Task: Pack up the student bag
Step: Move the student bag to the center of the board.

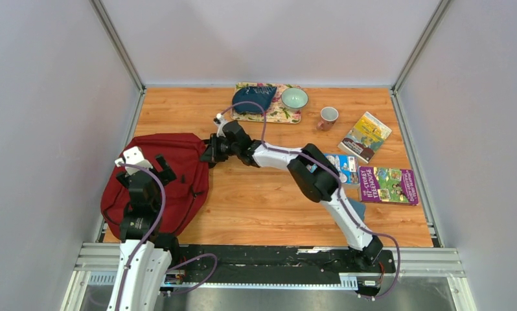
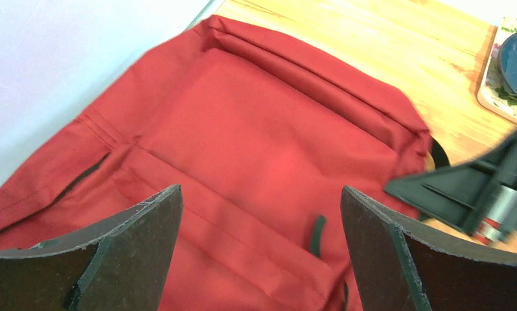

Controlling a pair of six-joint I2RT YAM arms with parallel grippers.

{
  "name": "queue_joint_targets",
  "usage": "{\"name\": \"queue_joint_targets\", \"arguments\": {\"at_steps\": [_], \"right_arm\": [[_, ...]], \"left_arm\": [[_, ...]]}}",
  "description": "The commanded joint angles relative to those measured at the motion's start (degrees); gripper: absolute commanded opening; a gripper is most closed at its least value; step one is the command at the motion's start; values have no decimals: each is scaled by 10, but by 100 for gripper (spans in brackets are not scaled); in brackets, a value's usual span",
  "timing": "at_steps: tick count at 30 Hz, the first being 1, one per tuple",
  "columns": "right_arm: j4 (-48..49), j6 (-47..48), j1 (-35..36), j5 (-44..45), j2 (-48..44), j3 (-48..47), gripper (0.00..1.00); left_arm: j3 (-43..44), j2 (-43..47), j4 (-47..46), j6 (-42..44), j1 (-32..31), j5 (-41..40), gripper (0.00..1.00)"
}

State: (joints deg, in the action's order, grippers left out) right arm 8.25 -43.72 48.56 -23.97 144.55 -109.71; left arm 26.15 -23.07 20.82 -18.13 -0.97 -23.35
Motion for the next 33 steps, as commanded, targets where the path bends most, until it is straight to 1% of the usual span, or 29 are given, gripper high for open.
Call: {"name": "queue_joint_targets", "arguments": {"at_steps": [1,2,3,4,5,6,7,8,9,10,11,12,13,15,16,17,18,19,21,22,25,27,28,30,31,32,33], "right_arm": [[113,12,-2,53,-198,146,0],[120,12,-1,66,-251,174,0],[124,8,0,103,-279,202,0],[124,2,0,125,-305,268,0],[128,-3,2,147,-357,299,0],[130,-14,4,194,-382,334,0],[133,-22,5,215,-405,393,0],[141,-31,5,233,-451,431,0],[151,-38,5,281,-471,460,0],[155,-46,5,306,-491,486,0],[154,-53,5,330,-526,538,0],[154,-59,5,374,-542,559,0],[157,-79,5,395,-557,584,0],[164,-108,6,440,-593,641,0],[171,-122,7,455,-603,656,0],[167,-132,14,473,-620,667,0],[162,-143,19,512,-629,693,0],[167,-151,25,532,-638,706,0],[184,-151,38,568,-658,737,0],[190,-151,38,569,-661,741,0],[172,-148,40,577,-668,741,0],[164,-147,40,600,-669,741,0],[154,-146,39,603,-669,739,0],[147,-137,38,607,-673,734,0],[137,-137,38,607,-674,732,0],[134,-136,39,604,-674,729,0],[134,-135,39,593,-675,728,0]], "left_arm": [[2,6,-6,-3,6,2,98],[2,7,-6,-3,6,1,99],[3,7,-5,-3,6,-1,99],[3,10,-5,-2,6,-5,99],[2,11,-5,-2,6,-6,99],[3,12,-4,-1,6,-4,99],[2,14,-6,1,6,9,99],[0,15,-16,2,6,19,99],[-4,19,-23,7,6,33,99],[-12,20,-40,9,6,66,99],[-15,20,-47,10,6,82,99],[-17,17,-54,8,6,99,99],[-19,16,-66,6,6,142,99],[-23,13,-80,-22,6,184,99],[-30,7,-96,-34,6,230,99],[-32,1,-103,-47,6,258,99],[-33,-11,-111,-74,6,282,99],[-32,-20,-119,-87,6,322,99],[-31,-45,-134,-109,6,370,99],[-29,-54,-144,-117,6,416,99],[-25,-83,-154,-142,3,505,98],[-22,-89,-142,-138,-23,515,97],[-19,-90,-121,-133,-68,501,97],[-16,-94,-100,-116,-126,472,97],[-15,-96,-86,-112,-154,434,96],[-15,-100,-81,-109,-213,413,96],[-16,-108,-77,-103,-238,394,96]]}}
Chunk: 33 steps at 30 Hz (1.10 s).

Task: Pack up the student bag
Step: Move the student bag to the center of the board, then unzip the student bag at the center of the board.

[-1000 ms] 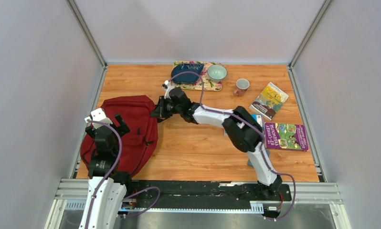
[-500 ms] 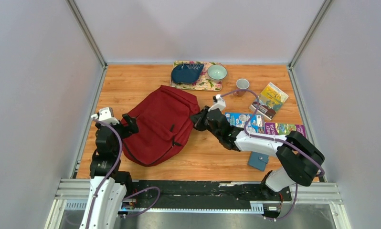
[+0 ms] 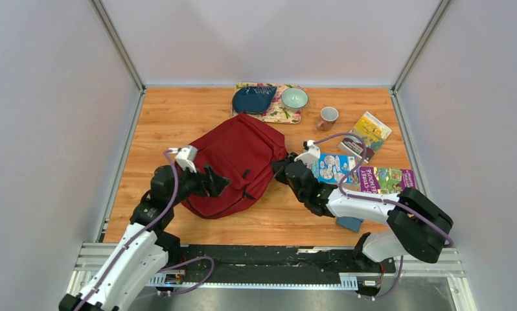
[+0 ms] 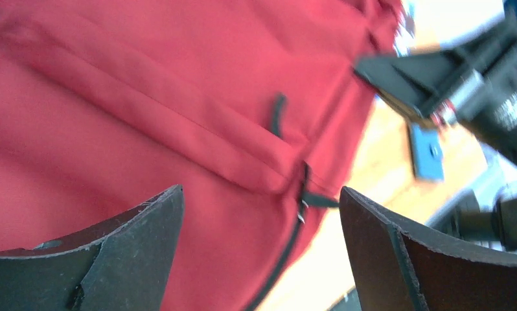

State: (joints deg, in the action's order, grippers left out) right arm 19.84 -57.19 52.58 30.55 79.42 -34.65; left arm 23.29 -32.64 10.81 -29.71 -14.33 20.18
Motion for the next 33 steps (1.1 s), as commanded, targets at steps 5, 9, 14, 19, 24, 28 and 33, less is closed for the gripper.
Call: {"name": "queue_joint_targets", "arguments": {"at_steps": [5,9,14,19,24,28,33], "right_arm": [[17,1,-1,25,-23,-24,0],[13,5,-2,16,-29,-24,0],[12,12,-2,7,-38,-23,0],[13,17,-2,-6,-41,-22,0],[15,21,-1,-15,-44,-21,0],[17,23,-1,-22,-44,-21,0],[18,23,-1,-28,-43,-20,0]], "left_arm": [[12,-51,14,26,-221,-131,88],[8,-93,-33,25,-263,-138,82],[5,-137,-73,23,-291,-162,79],[-8,-151,-131,11,-305,-201,72],[-4,-164,-158,11,-308,-219,66],[1,-181,-163,9,-307,-213,60],[-5,-187,-185,0,-308,-190,51]]}}
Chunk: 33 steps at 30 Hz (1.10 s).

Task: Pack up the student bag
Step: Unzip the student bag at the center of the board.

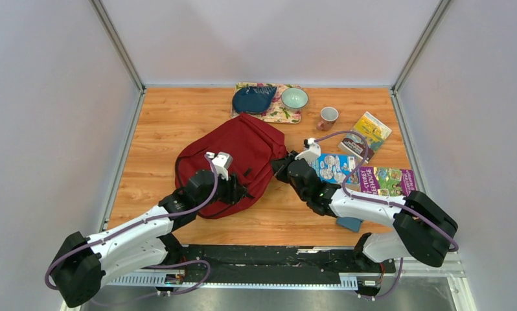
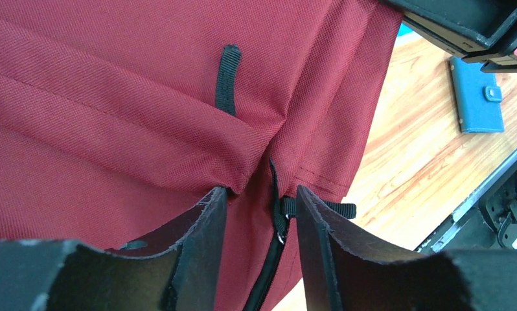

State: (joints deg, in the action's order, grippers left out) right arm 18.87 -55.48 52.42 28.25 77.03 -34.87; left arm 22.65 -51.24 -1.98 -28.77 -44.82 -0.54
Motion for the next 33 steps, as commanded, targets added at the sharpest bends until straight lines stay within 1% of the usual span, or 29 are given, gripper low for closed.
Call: {"name": "queue_joint_targets", "arguments": {"at_steps": [1,7,11,12,14,17,21,25,27,33], "right_arm": [[27,8,0,-5,-19,-18,0],[25,13,-1,-4,-16,-20,0],[23,13,-1,-5,-14,-22,0],[22,12,-1,-5,-14,-22,0],[22,12,-1,-6,-12,-24,0],[17,13,-4,-9,-6,-32,0],[16,13,-5,-18,1,-37,0],[30,15,-5,-28,7,-34,0],[30,17,-5,-28,11,-36,0],[30,17,-5,-30,9,-36,0]], "left_arm": [[1,-2,-58,-11,-4,19,50],[9,4,-43,-21,-11,32,49],[18,6,7,-30,-16,6,51],[25,7,17,-31,-17,6,52],[24,18,53,-35,-19,-31,54],[8,43,50,-43,-20,-45,59],[5,57,36,-49,-20,-42,64],[9,47,23,-51,-21,-20,63],[13,41,23,-52,-23,-9,61],[19,28,23,-59,-26,-4,58]]}}
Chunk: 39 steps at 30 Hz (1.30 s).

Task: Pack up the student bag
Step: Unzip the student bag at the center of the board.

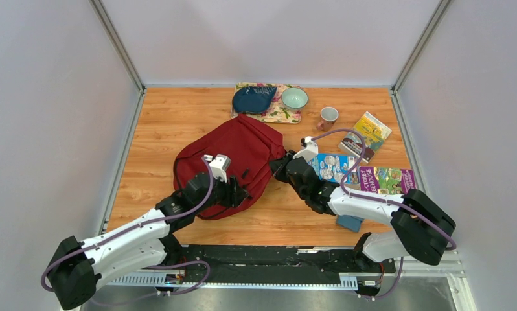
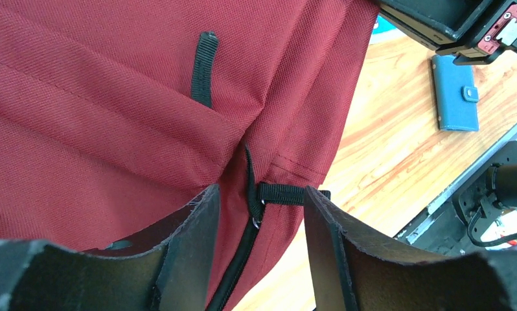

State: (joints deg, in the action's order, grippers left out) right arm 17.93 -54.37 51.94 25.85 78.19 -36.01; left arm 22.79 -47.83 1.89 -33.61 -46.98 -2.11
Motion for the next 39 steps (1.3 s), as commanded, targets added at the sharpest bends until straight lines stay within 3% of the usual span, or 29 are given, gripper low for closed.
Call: {"name": "queue_joint_targets", "arguments": {"at_steps": [1,19,25,28,33,39], "right_arm": [[40,5,0,-6,-2,-24,0],[56,14,0,-20,-7,-17,0],[69,22,0,-23,-14,-9,0],[65,23,-1,-19,-16,-7,0],[47,41,-15,-13,-17,-15,0],[-3,59,-83,-88,-1,-52,0]], "left_arm": [[18,-11,-16,-11,-5,14,58],[18,-55,-72,-14,-7,5,45],[13,-51,-80,-11,-8,-20,21],[2,-48,-93,-16,-8,-15,0],[-8,-36,-94,-9,-8,-4,0],[-25,1,-66,15,-8,-1,0]]}}
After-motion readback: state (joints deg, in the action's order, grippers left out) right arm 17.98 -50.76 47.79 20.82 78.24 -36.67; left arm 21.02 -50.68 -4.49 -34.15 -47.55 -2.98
